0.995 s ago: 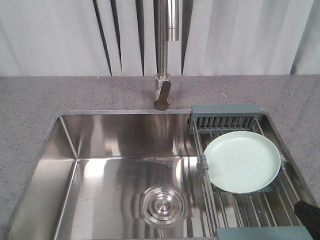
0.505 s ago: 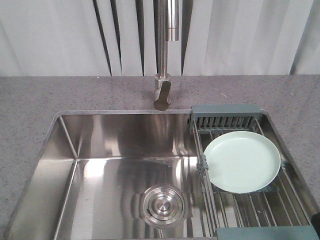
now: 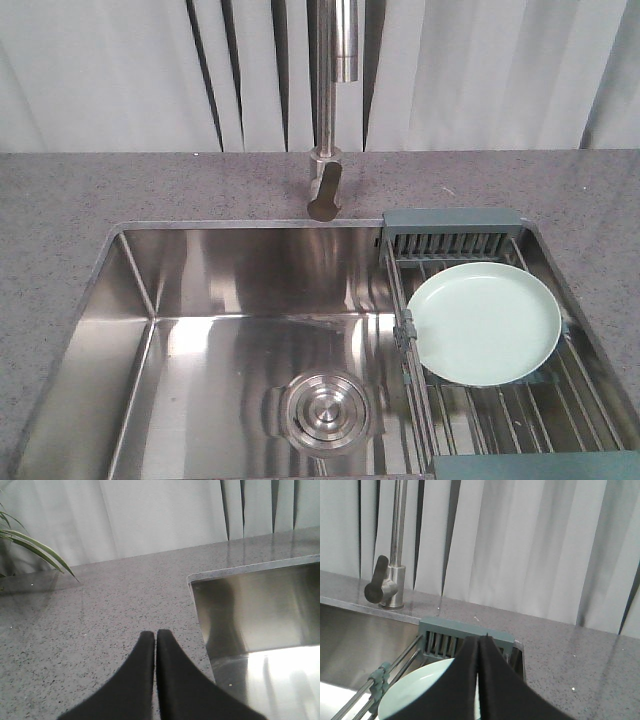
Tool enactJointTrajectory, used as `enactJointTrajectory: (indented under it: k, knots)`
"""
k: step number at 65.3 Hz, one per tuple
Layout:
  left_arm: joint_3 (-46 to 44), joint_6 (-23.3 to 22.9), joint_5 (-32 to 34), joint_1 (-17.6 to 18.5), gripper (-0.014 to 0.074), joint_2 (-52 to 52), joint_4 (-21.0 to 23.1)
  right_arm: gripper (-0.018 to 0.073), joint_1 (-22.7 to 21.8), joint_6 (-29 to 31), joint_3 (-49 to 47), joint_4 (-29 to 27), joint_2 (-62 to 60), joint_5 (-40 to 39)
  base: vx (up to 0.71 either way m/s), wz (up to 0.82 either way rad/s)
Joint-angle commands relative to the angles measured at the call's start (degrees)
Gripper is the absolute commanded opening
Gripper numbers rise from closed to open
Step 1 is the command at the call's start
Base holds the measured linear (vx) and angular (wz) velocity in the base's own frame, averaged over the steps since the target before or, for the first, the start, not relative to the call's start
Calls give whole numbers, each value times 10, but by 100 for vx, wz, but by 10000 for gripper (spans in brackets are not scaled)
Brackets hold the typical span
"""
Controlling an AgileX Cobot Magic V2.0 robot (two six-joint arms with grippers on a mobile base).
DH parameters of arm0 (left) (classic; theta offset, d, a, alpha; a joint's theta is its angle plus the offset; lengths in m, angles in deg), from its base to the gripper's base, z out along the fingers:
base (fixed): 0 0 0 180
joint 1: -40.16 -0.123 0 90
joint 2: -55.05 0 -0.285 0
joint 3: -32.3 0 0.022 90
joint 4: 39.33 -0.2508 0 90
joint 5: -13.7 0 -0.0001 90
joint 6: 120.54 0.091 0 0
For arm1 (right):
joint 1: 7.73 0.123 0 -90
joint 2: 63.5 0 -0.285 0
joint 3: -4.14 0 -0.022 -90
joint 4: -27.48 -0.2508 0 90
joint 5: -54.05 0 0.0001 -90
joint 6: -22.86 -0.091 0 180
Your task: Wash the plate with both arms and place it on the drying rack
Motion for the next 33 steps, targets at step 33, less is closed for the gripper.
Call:
enactJointTrajectory:
  k: [33]
  knots:
    - [12, -4, 39, -1, -6, -9, 1, -3, -84, -171, 2, 87, -4, -55, 0, 0]
